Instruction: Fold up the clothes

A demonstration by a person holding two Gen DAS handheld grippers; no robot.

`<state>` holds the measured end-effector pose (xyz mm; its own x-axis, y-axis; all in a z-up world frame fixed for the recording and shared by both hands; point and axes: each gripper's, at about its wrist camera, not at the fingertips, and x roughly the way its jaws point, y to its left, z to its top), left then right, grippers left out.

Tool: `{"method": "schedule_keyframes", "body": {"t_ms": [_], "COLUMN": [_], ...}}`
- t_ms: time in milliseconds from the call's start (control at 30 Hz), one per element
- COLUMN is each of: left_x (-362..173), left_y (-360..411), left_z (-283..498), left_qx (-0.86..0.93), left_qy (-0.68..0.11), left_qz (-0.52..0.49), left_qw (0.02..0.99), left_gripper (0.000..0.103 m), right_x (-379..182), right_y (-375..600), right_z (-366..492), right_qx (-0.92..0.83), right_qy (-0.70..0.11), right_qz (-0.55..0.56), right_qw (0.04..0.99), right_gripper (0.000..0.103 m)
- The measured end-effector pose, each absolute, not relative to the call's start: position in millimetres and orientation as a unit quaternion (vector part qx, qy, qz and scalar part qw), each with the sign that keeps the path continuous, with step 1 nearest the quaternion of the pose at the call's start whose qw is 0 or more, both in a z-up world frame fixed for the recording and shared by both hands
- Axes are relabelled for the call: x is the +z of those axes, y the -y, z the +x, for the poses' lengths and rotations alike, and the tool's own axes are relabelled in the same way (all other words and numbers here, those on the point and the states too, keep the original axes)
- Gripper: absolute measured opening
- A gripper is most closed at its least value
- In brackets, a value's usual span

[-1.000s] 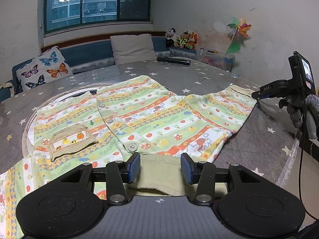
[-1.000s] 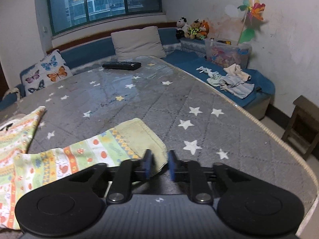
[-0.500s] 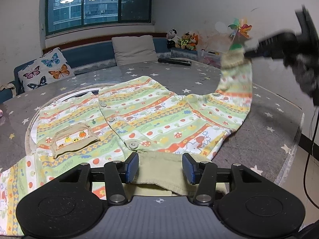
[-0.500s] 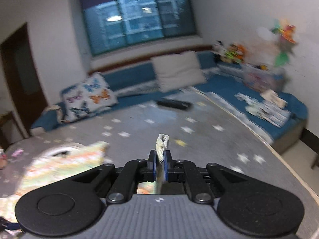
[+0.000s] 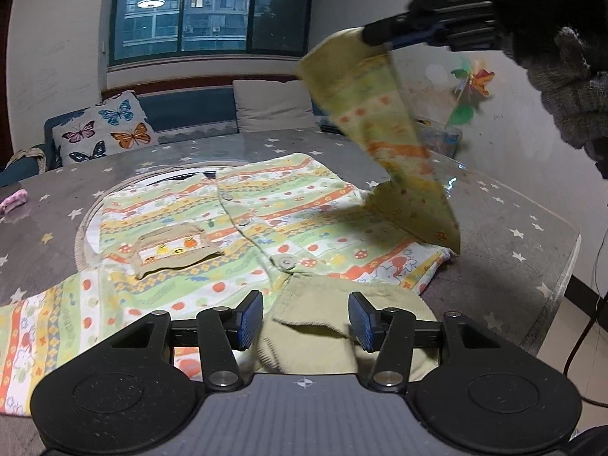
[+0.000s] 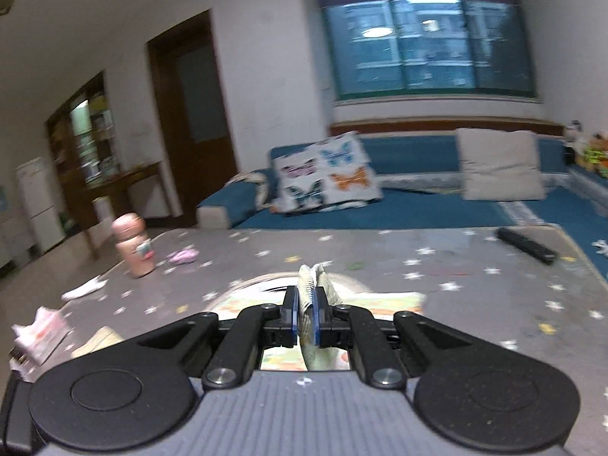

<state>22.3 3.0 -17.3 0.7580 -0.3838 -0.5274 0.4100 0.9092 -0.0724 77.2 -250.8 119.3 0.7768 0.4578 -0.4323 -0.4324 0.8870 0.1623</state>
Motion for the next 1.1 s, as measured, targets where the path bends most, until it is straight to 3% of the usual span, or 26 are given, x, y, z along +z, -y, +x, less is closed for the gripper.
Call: {"method": "schedule_keyframes", "body": {"t_ms": [333, 467, 700, 1100], "left_x": [-17, -16, -10, -5], "left_y": [-26, -32, -38, -18], "left_z": [10, 9, 7, 33], "left_qx": [-0.186, -0.176, -0.164, -0.173], "left_qy": [-0.273, -0.275, -0.271, -0.271], "left_qz": [0.005, 0.002, 0.001, 0.004], "left_qw": [0.944, 0.945, 0.948, 0.947], "left_gripper": [0.055, 0.055, 0.055, 0.055], "right_x": [76, 61, 58, -5], "right_y": [159, 151, 188, 280], "right_z": [75, 69, 56, 66], "right_qx": [0.314, 0.331, 0.316, 0.18], "right_qy": [-0.3, -0.323, -0.331, -0.399], "right_qz": [-0.022, -0.024, -0.036, -0.02], "right_qw": [0.901, 0.887, 0.889, 0.899], "right_gripper": [0.007, 0.014, 0.016, 0.016]}}
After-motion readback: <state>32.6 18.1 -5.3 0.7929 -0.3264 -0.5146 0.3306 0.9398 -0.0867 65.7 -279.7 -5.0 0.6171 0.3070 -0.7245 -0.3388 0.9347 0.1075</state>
